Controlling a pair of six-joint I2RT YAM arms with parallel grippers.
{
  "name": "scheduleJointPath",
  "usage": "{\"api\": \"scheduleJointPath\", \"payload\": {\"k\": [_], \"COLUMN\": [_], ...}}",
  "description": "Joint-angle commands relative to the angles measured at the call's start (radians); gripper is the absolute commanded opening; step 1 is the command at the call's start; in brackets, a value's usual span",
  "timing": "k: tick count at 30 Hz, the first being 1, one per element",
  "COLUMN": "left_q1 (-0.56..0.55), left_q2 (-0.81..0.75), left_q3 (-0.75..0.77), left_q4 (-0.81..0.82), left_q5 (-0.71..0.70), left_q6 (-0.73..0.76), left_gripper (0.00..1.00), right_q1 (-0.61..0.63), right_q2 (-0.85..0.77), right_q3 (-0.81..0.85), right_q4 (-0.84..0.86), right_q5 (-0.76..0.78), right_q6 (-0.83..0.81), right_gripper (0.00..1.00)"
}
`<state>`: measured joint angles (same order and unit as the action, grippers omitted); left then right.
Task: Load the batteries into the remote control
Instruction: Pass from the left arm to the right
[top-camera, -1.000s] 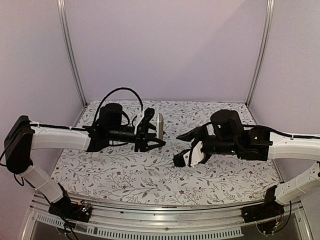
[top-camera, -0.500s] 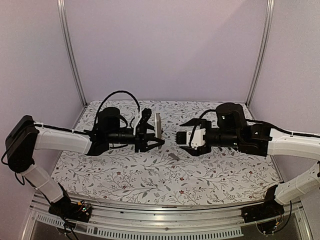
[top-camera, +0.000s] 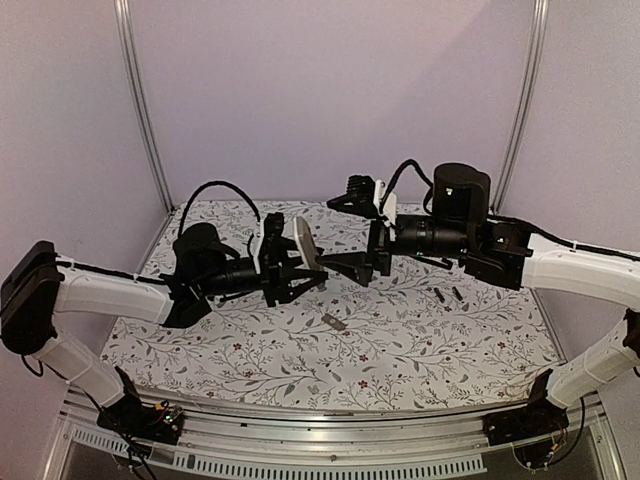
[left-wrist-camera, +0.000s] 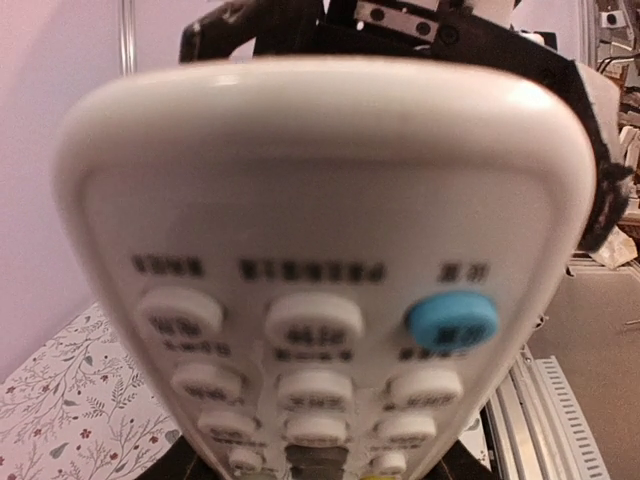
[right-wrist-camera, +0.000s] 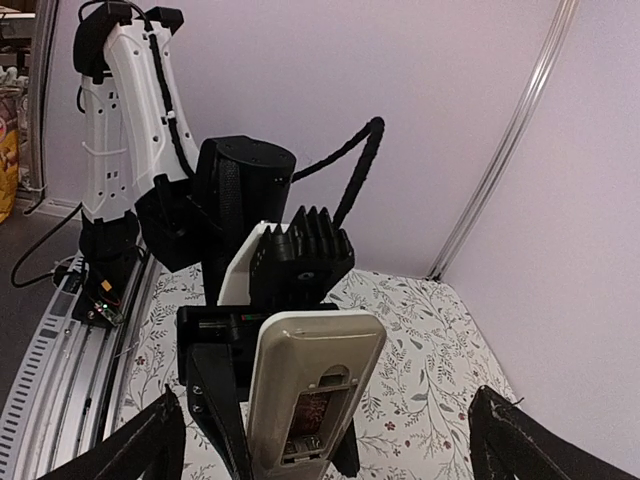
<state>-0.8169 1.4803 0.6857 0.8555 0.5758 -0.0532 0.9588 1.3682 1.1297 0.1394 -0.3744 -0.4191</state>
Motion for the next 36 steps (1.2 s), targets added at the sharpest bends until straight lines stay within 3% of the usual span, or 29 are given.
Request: {"api": "scheduleJointPath", "payload": {"k": [1,9,14,19,22,36], "left_q1": [-0.034,-0.056,-0.057,-0.059,-0.060,-0.066], "left_q2": [-0.027,-0.014,-0.014,-0.025,-0.029,-0.040], "left_q3": [-0.039,-0.027,-0.018,-0.026,-0.025,-0.018], "left_q4": [0.163,0.163,0.152,0.153,0.139,0.122], "left_q5": [-0.056,0.014,0.015,0.020,0.021,0.014], "left_q6": [0.006,-0.007,-0.001,-0.001,-0.002,-0.011], "left_gripper": [0.00,0.00,0.00,0.00,0.00,0.00], "right_q1": [0.003,0.018,0.040,0.041,0.042,0.043], "right_q2": [0.036,0.103,0.128,0.137,0.137,0.104], "right_q3": [-0.016,0.026,0.026,0.024,0.022,0.023], "right_q4": [0.093,0.119,0.120,0.118,0.113,0.078], "right_q5": [-0.114,-0.211,-0.189,-0.194,-0.200,-0.191], "right_q6": [0.127,0.163,0.124,0.153,0.162,0.158], "right_gripper": [0.95,0.78,0.74,0.47,0.35,0.03]}}
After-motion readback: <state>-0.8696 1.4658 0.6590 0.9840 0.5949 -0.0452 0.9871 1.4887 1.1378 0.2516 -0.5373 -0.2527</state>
